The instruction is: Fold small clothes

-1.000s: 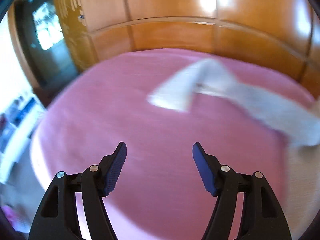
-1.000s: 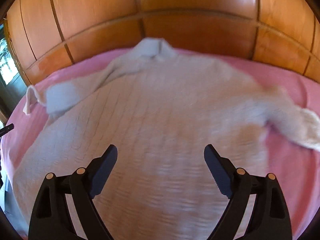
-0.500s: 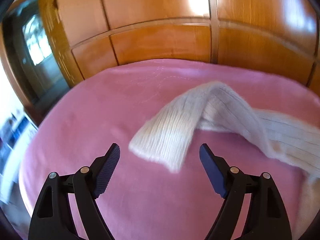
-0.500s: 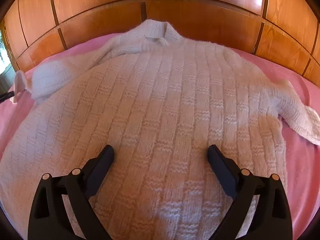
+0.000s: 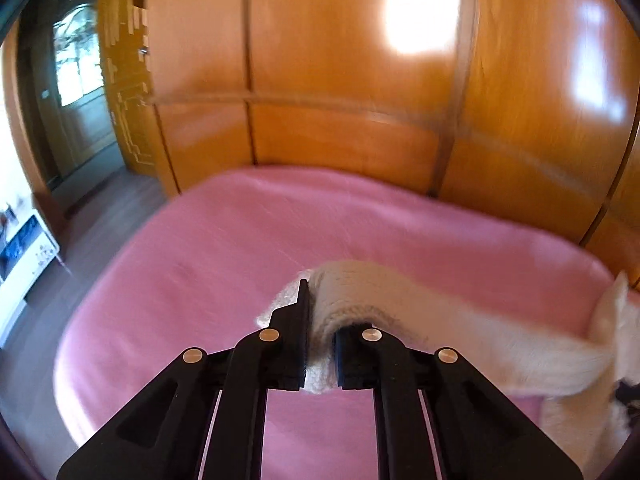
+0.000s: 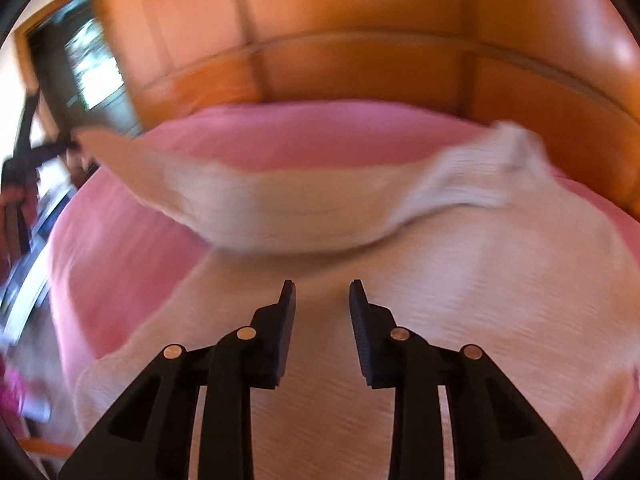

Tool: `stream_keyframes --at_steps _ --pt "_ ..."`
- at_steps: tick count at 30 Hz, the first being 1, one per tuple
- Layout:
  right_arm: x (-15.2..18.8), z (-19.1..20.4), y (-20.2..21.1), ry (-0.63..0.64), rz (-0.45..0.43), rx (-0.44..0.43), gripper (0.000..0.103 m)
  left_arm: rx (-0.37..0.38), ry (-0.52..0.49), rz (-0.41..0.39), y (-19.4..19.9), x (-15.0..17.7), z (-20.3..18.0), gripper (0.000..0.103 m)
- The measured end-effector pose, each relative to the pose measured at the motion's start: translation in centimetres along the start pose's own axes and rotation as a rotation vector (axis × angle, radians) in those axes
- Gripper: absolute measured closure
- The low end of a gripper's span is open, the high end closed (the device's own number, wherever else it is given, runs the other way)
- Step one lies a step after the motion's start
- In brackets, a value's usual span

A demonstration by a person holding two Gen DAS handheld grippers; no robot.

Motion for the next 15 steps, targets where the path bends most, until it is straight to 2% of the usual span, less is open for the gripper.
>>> stream_keyframes --at_steps 4,8,12,13,15 --pt "-0.6 1.6 -4.7 0.040 0.102 -0.021 0.077 0.024 0.057 -0.017 4.5 -1.6 3.5 0.095" --pt "-4.6 0.9 -7.9 0.053 0.084 0.044 0.076 0.039 0.089 0.014 7.0 -1.7 5.6 0.095" --pt "-11.3 -2.1 -10.2 -0.018 0.013 0.140 0.074 0.075 0.188 0.138 5.3 -0.9 7.1 0.095" --pt "-12.0 -2.5 -10.1 -0.035 -0.002 0.168 0.066 0.058 0.210 0.195 4.0 -0.1 7.9 0.095" --pt "-13.0 -4.0 -9.8 -0.094 -0.026 0.179 0.059 0.028 0.283 0.328 0.6 2.1 9.7 0.095"
Point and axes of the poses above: each gripper's, at about its wrist camera, not at the fingertips, and y roughly against the way its jaws point, z to its left, x to its underside, the point moved 10 cm from there along -y, roughly the way its jaws point, and after that the axes turned 2 degrees about -x, right-handed, at the moved point
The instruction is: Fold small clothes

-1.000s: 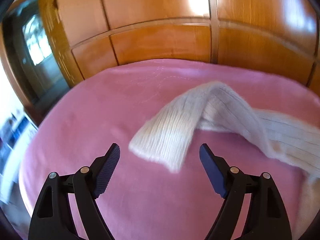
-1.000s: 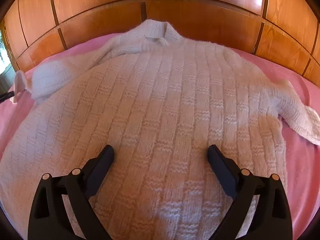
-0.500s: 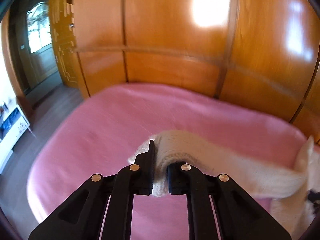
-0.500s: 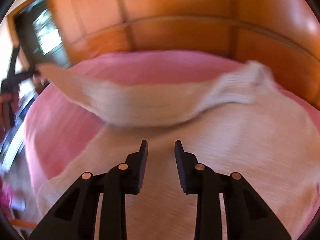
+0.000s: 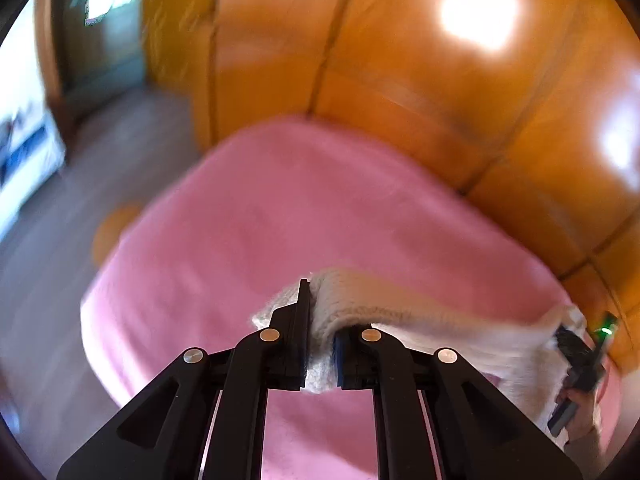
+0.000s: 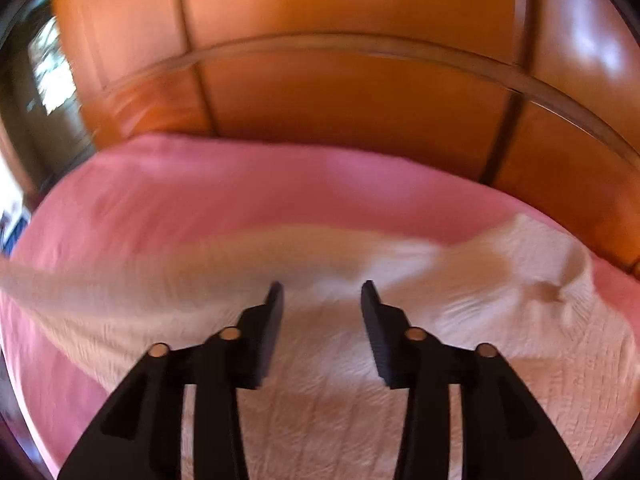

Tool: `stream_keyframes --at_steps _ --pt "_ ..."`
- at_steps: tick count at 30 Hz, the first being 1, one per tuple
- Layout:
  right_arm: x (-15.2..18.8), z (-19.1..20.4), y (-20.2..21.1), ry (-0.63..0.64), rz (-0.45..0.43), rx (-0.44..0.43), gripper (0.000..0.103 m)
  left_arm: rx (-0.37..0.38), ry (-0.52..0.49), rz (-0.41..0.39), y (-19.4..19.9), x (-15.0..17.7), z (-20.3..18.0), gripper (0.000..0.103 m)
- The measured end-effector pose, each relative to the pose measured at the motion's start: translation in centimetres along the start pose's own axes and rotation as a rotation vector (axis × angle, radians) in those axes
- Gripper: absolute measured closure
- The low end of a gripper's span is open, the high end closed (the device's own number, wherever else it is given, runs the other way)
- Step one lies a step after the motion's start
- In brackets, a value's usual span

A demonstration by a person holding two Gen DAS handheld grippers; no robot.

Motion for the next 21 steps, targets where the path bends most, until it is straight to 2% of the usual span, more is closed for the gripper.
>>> stream_keyframes --at_steps 2,4,6,8,9,10,12,14,16,18,21 --pt "0.4 -1.3 0.7 -0.033 -0.017 0.007 0.049 -0.052 0.055 0.094 -3.6 0.7 2.2 0.094" --pt "1.9 -2.6 1.4 -0.036 0.000 0.016 0.049 -0.114 0.080 0.151 -6.8 1.8 4.1 0.091" --pt "3.9 -3.3 2.4 -0.012 0.017 0.031 0.047 -0.099 0.134 0.180 -8.5 2.7 4.9 0.084" --pt "6.0 -4.2 3.7 0.015 0.026 0.045 0.045 -0.147 0.159 0.137 -8.7 3.1 6.0 0.075" --pt "6.9 -4.4 4.4 0.020 0.027 0.048 0.044 -0.225 0.129 0.100 -8.4 3.0 6.8 0.063" --pt "7.9 -5.1 5.5 0.020 0.027 0.047 0.044 -0.255 0.119 0.071 -7.9 3.0 7.3 0.046" --pt "10.0 -5.4 7.1 0.014 0.026 0.042 0.041 -0.266 0.142 0.019 -6.6 3.1 8.2 0.043" --pt "12.0 -5.5 8.6 -0.003 0.027 0.029 0.036 -0.195 0.149 -0.007 -5.1 4.5 7.9 0.043" --pt "14.1 -5.1 10.3 0.001 0.031 0.024 0.033 -0.119 0.089 -0.022 -3.8 6.4 6.1 0.044" --pt "15.7 -4.6 11.7 0.018 0.032 0.044 0.031 0.033 -0.030 -0.033 -1.7 10.5 2.4 0.044" --pt "18.9 -5.0 14.2 0.028 0.047 0.070 0.029 0.287 -0.202 0.023 0.7 17.7 -4.3 0.049"
Point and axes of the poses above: each gripper's, at about its wrist camera, not at the fingertips, and y roughly against the way its jaws point, z to its left, x to its underside, the point moved 10 cm from there along -y, roughly the way its jaws point, and after that the axes turned 2 degrees about -x, right-handed, at the moved point
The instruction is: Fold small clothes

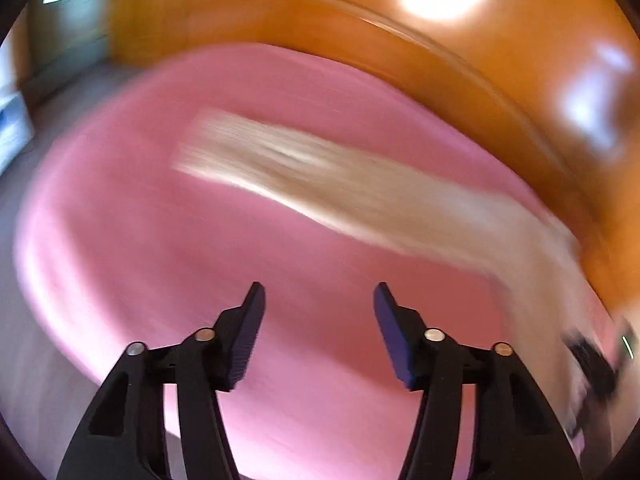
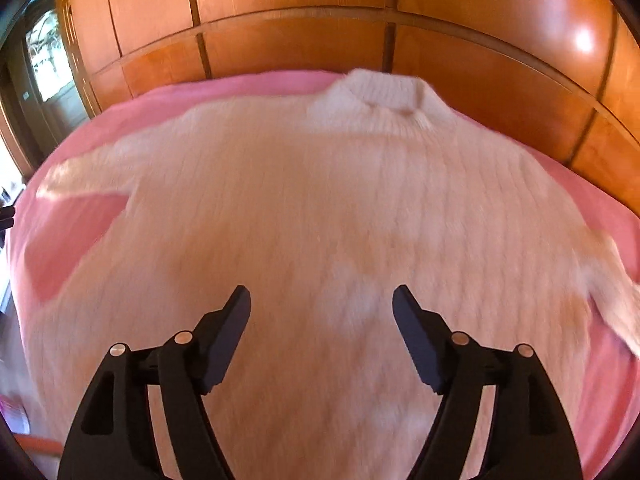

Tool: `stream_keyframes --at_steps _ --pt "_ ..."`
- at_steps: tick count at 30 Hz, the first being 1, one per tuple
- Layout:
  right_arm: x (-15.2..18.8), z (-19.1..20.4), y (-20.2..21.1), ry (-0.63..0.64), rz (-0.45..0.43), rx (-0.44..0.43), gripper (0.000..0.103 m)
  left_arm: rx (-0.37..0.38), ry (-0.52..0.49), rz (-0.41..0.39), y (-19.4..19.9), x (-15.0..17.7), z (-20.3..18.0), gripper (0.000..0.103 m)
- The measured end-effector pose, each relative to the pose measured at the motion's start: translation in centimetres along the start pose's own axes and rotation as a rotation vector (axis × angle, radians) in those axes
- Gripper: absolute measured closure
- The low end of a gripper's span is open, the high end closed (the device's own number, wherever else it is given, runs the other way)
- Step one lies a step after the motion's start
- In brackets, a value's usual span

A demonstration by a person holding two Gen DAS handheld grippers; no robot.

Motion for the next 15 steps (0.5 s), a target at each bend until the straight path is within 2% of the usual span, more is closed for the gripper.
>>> stream_keyframes --at_steps 2,3,4,8,12,15 --pt "2.0 -1.2 1.7 -0.004 0.003 0.057 0.028 0.153 -0.051 0.047 0.0 3.6 -4.4 0.049" --pt "3.2 -2.2 2.7 -0.022 0.008 0.067 0.028 0.261 -0.073 0.084 0.0 6.1 -7.4 0.049" --pt "4.2 -3.2 3.6 -0.045 0.012 0.084 0.027 0.327 -0.090 0.113 0.0 8.2 -9.4 0.049" --pt "9.0 -8.4 7.5 -0.156 0.037 0.160 0.026 0.462 -0.148 0.226 -0.5 15.2 -14.4 0.048" --pt "15.0 -12.3 11.7 -0.291 0.061 0.190 0.026 0.470 -0.211 0.290 -0.7 19.6 -17.0 0.048" --pt "19.0 -12.2 13.2 -0.385 0.096 0.084 0.026 0.453 -0.254 0.311 -1.1 20.8 -18.6 0.048"
Point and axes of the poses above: each gripper's, at about its wrist camera, not at the fingertips, and y roughly against the way its jaws point, z to its left, x to its underside, the point moved 10 cm from there along -y, roughly the way its jaws point, and after that the axes turned 2 degrees about -x, right-handed, at the moved point
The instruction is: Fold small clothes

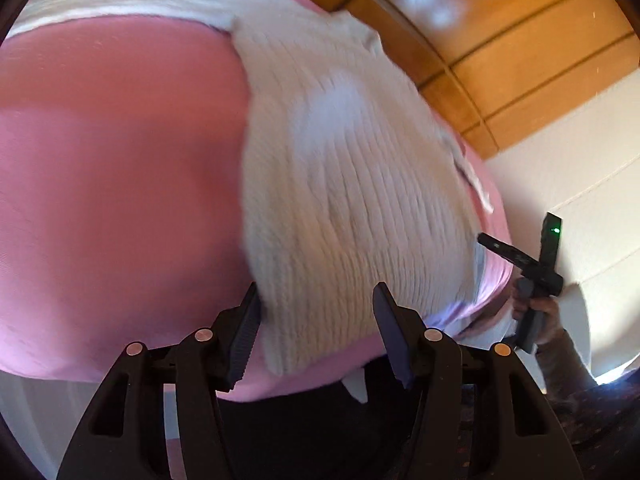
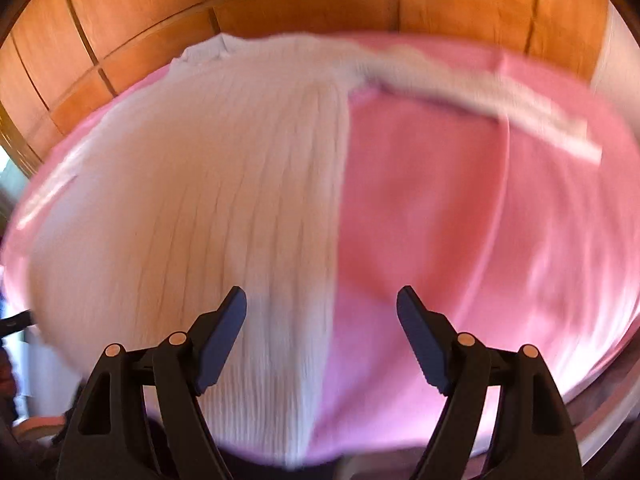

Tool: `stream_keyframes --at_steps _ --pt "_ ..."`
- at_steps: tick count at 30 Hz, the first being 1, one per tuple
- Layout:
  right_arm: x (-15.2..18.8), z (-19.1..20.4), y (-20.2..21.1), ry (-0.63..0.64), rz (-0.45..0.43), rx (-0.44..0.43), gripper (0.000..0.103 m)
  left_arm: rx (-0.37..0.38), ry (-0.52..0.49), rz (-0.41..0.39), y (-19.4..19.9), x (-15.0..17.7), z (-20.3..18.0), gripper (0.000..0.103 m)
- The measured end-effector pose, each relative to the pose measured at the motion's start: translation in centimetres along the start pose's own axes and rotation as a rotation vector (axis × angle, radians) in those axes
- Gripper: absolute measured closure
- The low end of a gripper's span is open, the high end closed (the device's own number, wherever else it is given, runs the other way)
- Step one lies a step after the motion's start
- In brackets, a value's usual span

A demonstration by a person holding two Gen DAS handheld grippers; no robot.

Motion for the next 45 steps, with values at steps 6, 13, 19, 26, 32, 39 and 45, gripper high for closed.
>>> stream_keyframes --at_steps 6,13,19,26,32,39,45 --pt "4.3 2.1 0.0 -0.014 0.048 -0.132 0.077 -0.064 -0.042 0.009 -0.1 -1.2 0.9 0.095" --pt "-0.5 4.7 7.6 0.065 -0.108 -0.246 0.098 0.115 -0.138 -0.133 6.4 -6.4 -7.3 0.098" --pt "0.8 1.9 9.3 0.072 -0.085 -0.187 0.098 0.110 -0.159 -0.055 7.0 -4.5 -7.3 0.098" --pt "6.0 -0.1 2.5 0.036 0.071 -0.091 0.098 -0.067 0.108 0.120 1.1 1.8 2.5 0.081" --pt "5.2 -0.7 2.5 0.081 0.085 -0.018 0.087 -0.054 0.092 -0.060 4.4 -1.1 1.4 0.066" --pt "-0.6 1.9 3.6 0.101 -0.090 -0.033 0.067 -0.152 -0.069 -0.159 1.0 -6.3 -2.0 0.066" --pt "-1.0 3.0 -1.9 0.088 -0.018 -0.054 0.060 -0.371 -0.130 -0.101 -2.7 -5.8 0.3 0.066"
Point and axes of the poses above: each gripper's, at about its wrist camera, not at the fingertips, and y roughly against the way its jaws point, z to its left, x to its underside, the point moved 10 cm from there along -y, roughly the way its jaws point, and after that the axes turned 2 degrees about -x, right-handed, at the moved point
